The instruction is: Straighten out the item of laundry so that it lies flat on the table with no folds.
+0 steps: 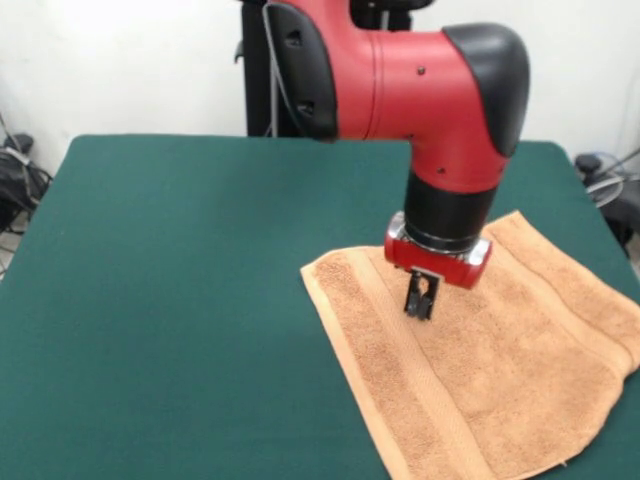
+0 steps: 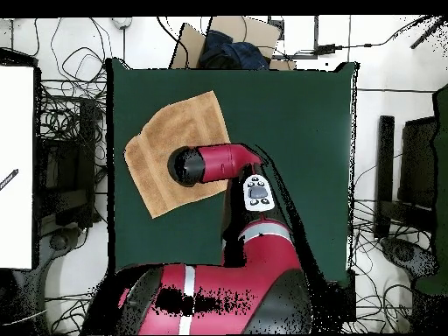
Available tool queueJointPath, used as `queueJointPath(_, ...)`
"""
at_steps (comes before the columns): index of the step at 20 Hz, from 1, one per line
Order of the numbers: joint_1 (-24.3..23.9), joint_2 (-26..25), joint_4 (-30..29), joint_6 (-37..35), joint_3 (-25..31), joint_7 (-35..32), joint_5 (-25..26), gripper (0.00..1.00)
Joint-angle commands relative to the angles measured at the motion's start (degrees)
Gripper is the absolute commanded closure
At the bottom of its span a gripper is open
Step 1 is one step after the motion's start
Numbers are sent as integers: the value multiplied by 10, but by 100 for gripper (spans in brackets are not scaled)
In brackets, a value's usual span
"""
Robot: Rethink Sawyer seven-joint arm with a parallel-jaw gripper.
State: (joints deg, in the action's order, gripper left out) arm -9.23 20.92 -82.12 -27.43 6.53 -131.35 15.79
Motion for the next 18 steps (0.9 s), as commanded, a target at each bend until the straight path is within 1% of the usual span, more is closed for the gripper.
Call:
queueJointPath(1, -22, -38, -7, 22, 47, 60, 44, 100)
queueJointPath(6, -24, -53, 8, 34, 48, 59, 50, 100)
queueJointPath(10, -31, -53, 3, 42, 47, 68, 60, 100)
queueJointPath(18, -67, -18, -26, 30, 49, 105, 78, 100)
